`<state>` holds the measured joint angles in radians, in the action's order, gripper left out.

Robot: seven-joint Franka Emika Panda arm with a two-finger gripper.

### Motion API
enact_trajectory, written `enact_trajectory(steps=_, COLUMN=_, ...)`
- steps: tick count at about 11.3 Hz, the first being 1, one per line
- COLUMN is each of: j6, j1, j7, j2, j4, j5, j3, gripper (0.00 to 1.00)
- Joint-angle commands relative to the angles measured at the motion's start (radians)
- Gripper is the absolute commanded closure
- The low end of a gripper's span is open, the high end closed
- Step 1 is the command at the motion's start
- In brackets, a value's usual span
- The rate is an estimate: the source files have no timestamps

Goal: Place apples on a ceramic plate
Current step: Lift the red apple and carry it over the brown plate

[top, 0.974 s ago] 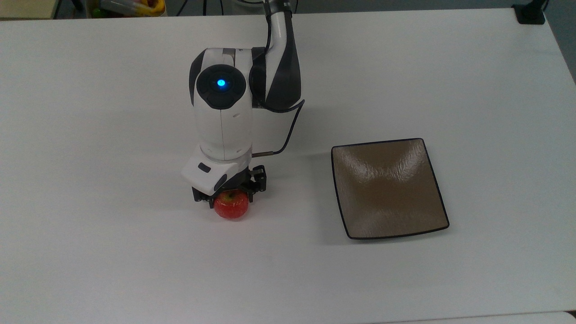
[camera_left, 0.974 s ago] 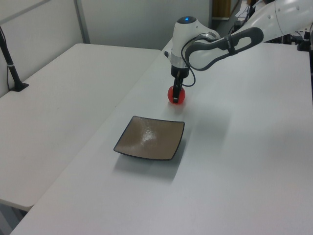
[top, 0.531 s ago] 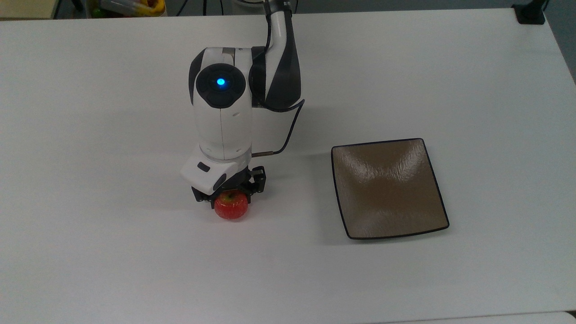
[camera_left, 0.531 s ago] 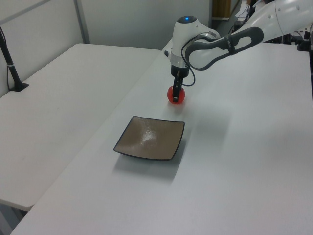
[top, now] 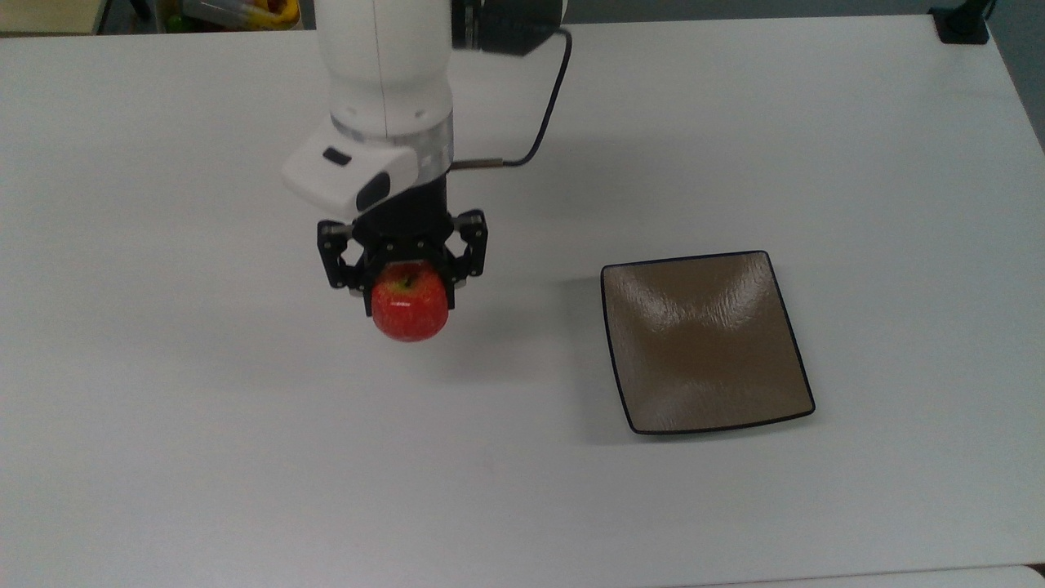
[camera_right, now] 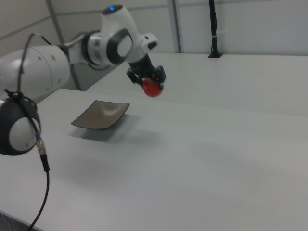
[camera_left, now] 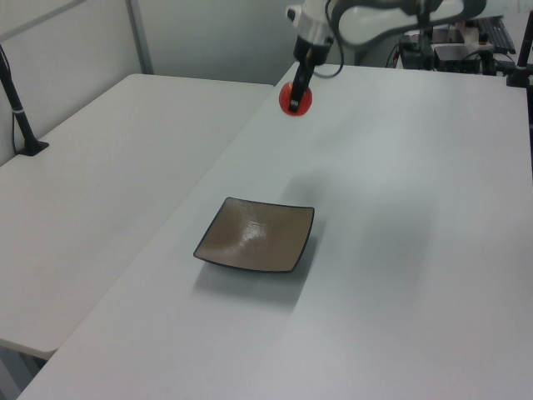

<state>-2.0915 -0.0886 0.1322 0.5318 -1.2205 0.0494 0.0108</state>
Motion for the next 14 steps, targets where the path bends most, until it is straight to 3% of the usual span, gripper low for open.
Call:
enact_trajectory(steps=1, j6=0.082, j1=-0.077, j7=-0.045, j2=-0.188, j4=-0.140, j5=-0.026, j3=0.003, gripper=0.82)
enact_trajectory(steps=3, j6=0.080, j1=-0.130, j7=-0.112, j2=-0.239, j4=-0.188, j5=-0.025, j3=0.003, gripper=0.82)
enact_trajectory(steps=5, j6=0.070, j1=-0.193, j7=-0.181, j2=-0.222, j4=-0.188, j5=-0.025, j3=0.003, gripper=0.82)
enact_trajectory(steps=7, j6=0.050, j1=-0.247, j7=-0.252, j2=-0.137, j4=-0.172, j5=-0.010, j3=0.003, gripper=0.82)
enact_trajectory(steps=10, j6=-0.117, j1=-0.299, j7=-0.292, j2=-0.020, j4=-0.162, j5=-0.008, j3=0.003, gripper=0.81)
enact_trajectory(steps=14, j6=-0.243, j1=-0.353, j7=-0.296, j2=0.115, j4=-0.133, j5=-0.005, j3=0.003, gripper=0.81)
